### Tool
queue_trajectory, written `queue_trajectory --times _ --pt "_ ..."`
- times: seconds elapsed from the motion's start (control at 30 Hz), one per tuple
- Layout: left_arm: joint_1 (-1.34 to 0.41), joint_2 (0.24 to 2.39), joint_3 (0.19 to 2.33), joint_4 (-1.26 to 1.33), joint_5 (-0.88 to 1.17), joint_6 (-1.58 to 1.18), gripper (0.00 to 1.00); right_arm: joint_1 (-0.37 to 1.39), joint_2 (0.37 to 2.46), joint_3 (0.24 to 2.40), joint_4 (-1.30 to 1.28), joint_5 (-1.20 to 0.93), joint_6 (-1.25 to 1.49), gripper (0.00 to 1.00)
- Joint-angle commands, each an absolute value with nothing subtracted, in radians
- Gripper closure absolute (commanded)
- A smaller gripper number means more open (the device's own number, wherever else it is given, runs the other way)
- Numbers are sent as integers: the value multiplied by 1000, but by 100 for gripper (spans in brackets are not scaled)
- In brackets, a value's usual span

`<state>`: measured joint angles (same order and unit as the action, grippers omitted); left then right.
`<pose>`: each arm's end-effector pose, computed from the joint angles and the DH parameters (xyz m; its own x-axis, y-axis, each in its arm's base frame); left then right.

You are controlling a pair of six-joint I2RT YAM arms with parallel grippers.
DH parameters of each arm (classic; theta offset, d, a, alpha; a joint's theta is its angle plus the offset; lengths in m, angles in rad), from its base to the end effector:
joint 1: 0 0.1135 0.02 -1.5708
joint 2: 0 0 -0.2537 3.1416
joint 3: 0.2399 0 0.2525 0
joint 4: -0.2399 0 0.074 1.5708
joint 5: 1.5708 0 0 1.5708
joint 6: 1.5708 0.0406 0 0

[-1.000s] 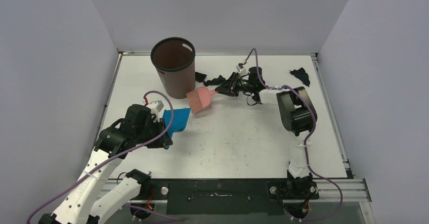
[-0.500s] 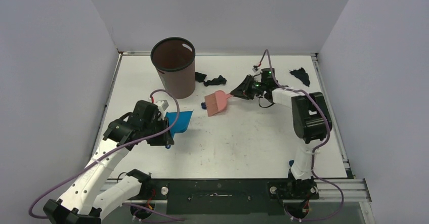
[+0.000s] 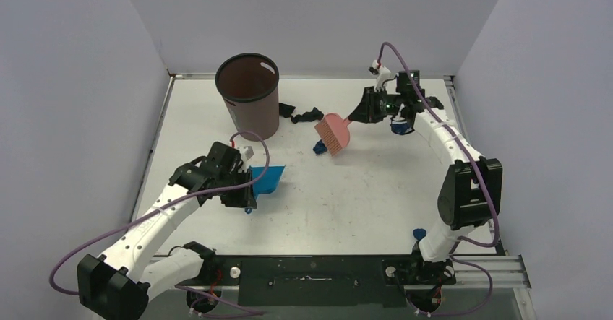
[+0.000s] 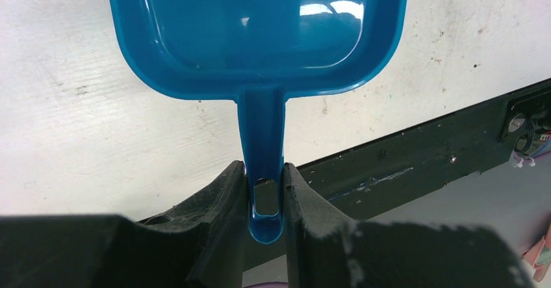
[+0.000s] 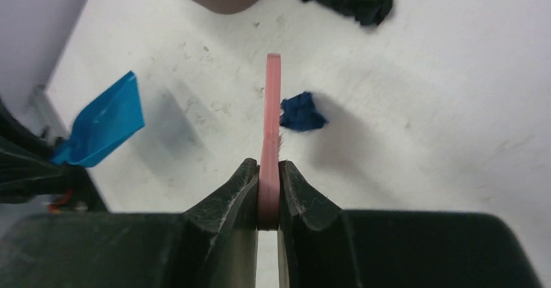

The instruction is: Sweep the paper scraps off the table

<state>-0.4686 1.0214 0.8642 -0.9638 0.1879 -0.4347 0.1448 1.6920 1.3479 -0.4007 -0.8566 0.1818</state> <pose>0.1649 -0.0920 0.2482 -0.9461 0.0152 -0.3235 0.1298 0.9330 -0.3357 0.3674 0.0846 0.2709 -0.7762 0.0065 -0.6305 -0.5124 0.5763 0.6367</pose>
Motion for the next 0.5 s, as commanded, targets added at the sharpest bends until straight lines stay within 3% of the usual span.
queue_trajectory --times 0.0,0.2,0.47 --pt "-498 969 861 -897 214 -455 100 190 1599 1473 -473 -737 -246 95" --pt "-531 905 897 -1016 173 -479 100 352 1554 1390 -283 -495 -735 95" --pt "-532 826 954 -1157 -100 -531 100 539 1737 1488 -109 -211 -1005 95"
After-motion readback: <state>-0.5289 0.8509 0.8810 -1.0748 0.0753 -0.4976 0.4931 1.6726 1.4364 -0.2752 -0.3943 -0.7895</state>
